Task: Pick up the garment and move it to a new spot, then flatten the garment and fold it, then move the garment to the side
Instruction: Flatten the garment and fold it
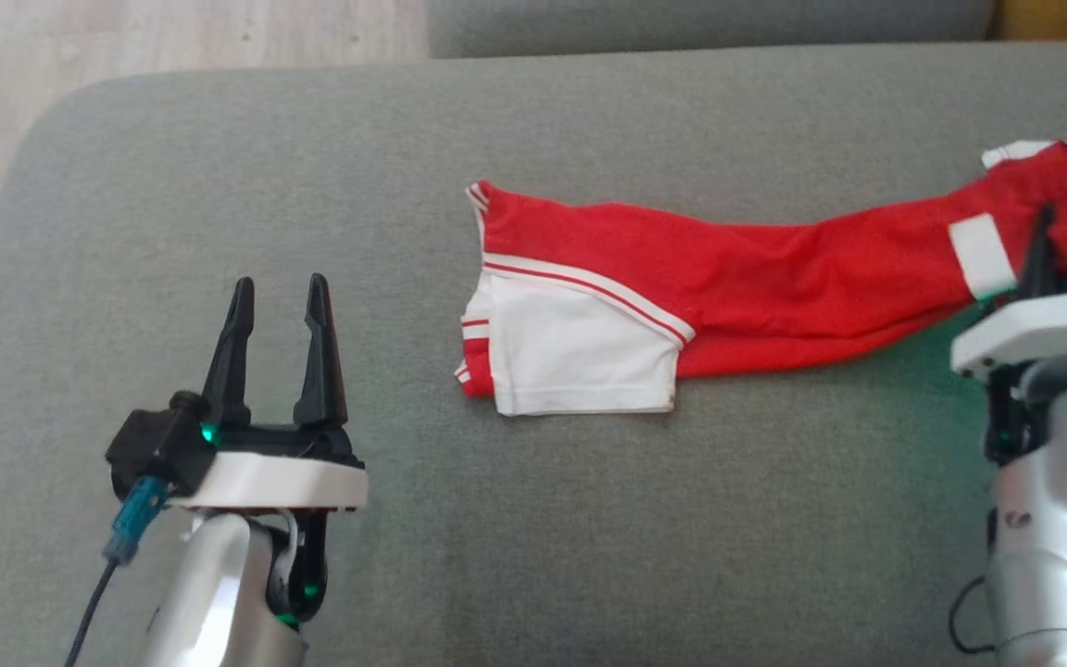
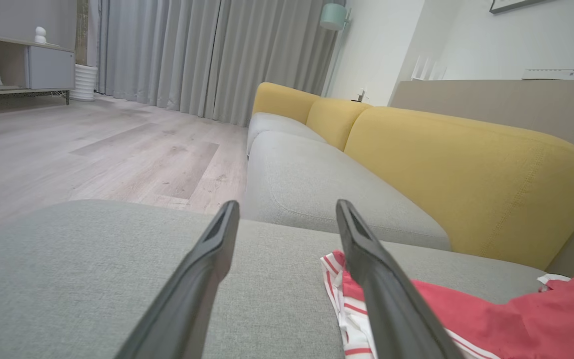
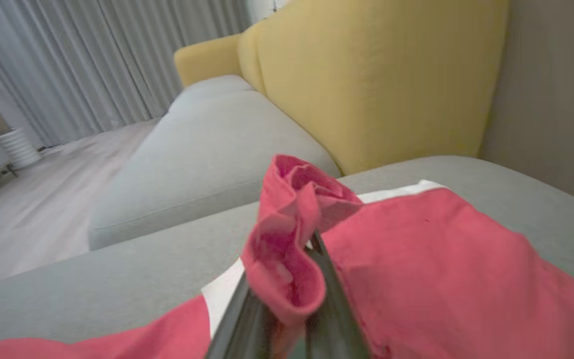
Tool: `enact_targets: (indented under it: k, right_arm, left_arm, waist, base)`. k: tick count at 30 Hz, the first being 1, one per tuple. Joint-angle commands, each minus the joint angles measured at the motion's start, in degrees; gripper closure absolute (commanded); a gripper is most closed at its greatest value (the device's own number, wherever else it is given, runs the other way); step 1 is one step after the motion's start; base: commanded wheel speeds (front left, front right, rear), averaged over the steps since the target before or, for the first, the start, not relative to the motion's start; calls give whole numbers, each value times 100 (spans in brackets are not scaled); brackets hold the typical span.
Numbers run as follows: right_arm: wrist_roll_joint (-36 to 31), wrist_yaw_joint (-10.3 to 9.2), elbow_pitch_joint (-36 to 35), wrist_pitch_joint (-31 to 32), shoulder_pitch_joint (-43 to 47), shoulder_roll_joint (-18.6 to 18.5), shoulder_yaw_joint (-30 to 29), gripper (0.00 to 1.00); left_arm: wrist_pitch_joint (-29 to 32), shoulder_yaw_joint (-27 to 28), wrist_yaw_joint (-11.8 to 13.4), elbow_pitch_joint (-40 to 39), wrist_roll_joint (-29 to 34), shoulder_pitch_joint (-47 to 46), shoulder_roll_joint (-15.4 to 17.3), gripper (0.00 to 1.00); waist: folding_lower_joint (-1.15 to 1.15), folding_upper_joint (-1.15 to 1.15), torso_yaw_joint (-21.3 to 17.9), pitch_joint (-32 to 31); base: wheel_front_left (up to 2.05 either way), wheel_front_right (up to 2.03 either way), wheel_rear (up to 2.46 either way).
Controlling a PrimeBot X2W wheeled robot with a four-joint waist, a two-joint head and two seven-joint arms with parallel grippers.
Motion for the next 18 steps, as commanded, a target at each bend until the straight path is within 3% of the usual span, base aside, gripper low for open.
enact_targets:
  k: [1,13,18]
  right_arm:
    - [121,-4,-225,5,-79,-21,302,100]
    - [1602,-4,-809,26,180,-20,2970,100]
    - [1967,-4,-795,56,87,-20,3721,100]
  left_arm:
    - [-36,174,13,-163,66,-12,27,0]
    - [-32,41,66,-169,43,182,32,0]
    - [-16,-17,80,-183,21,180,31,0]
  waist:
    - [1,0,88,-83]
    - [1,0,585,-395]
    - [1,0,762,-345]
  base:
    - [0,0,0]
    - [0,0,0]
    - [0,0,0]
